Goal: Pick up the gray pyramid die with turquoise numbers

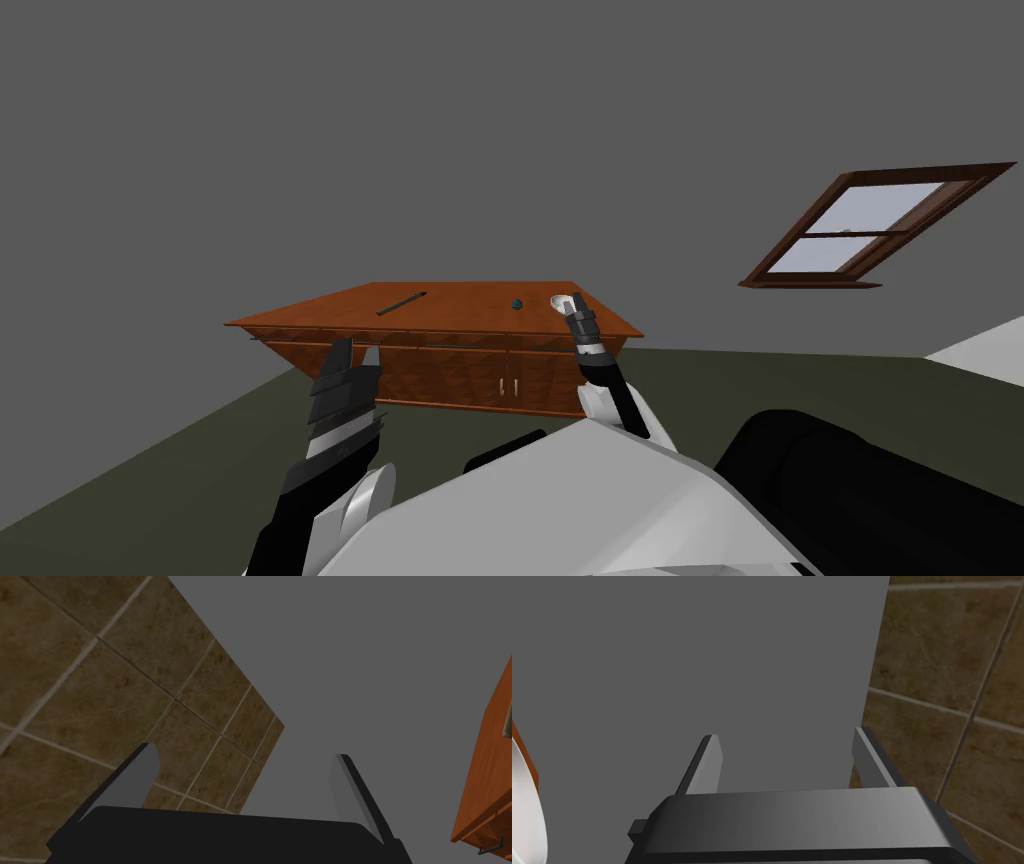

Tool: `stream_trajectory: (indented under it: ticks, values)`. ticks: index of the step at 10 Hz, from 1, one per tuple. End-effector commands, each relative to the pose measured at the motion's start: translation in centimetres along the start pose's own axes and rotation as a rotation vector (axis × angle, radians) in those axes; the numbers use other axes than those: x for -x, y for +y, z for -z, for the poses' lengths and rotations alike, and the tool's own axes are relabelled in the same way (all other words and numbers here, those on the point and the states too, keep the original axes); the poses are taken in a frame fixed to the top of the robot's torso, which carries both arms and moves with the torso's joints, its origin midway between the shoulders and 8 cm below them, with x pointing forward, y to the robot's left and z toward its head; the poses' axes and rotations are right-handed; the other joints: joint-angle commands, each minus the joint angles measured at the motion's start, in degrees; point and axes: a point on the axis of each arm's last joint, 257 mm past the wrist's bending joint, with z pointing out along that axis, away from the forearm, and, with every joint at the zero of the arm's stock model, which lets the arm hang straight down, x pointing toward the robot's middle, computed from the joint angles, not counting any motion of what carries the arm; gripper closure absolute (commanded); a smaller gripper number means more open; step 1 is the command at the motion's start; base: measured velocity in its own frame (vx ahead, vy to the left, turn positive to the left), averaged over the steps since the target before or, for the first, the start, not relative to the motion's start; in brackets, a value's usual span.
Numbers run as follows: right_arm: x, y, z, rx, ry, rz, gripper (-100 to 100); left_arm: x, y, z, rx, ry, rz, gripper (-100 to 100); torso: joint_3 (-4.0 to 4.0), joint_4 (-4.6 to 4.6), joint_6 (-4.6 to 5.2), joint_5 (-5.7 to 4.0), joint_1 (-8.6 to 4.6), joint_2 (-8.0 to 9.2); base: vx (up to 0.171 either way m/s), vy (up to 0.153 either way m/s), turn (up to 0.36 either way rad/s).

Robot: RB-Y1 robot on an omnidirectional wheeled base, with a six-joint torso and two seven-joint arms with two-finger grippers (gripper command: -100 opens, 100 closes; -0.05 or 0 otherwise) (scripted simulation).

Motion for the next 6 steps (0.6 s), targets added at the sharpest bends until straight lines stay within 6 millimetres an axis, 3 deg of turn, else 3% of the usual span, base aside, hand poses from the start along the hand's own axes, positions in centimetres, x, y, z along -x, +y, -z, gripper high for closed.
stream_trajectory:
  ticks: [1,6]
  values:
    - [0.0,-0.5,0.3,-0.014,0.023,0.022,-100,0.0,0.0,0.0,0.000,0.000,0.000,0,0.00,0.00,0.00,0.00,0.00,0.00,-0.001,0.015,0.044]
    - [1.5,-4.5,2.6,-0.132,0.131,0.173,-100,0.0,0.0,0.0,0.000,0.000,0.000,0,-0.01,-0.01,-0.01,0.05,0.24,-0.01,0.004,0.061,0.073]
